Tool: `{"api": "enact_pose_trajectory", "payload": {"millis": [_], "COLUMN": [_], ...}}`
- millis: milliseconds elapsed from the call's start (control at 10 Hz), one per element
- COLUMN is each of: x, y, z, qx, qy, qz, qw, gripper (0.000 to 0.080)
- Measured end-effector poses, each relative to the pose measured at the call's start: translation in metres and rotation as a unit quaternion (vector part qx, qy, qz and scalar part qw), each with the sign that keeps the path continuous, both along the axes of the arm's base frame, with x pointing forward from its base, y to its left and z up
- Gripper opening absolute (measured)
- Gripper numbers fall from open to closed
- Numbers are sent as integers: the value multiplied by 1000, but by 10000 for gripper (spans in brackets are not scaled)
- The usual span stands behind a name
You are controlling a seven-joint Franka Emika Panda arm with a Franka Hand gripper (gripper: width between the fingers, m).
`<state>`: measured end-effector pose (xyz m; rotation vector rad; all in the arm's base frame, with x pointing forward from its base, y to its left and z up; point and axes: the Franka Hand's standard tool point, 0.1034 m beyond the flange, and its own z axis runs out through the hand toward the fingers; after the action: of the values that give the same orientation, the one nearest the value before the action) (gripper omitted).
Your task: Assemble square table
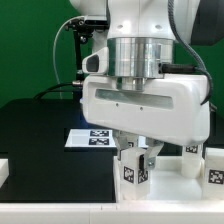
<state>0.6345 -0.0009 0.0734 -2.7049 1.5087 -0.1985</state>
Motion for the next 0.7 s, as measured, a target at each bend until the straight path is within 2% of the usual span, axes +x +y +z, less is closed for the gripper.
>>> {"api": "enact_pose_trajectory", "payload": {"millis": [200,400,700], "x": [0,0,1], "y": [0,2,3], "z": [0,0,2], "qx": [22,50,67], "qy": [8,9,14], "qz": [-167,-319,-425], "qw": [986,946,903], "gripper": [284,284,284]}}
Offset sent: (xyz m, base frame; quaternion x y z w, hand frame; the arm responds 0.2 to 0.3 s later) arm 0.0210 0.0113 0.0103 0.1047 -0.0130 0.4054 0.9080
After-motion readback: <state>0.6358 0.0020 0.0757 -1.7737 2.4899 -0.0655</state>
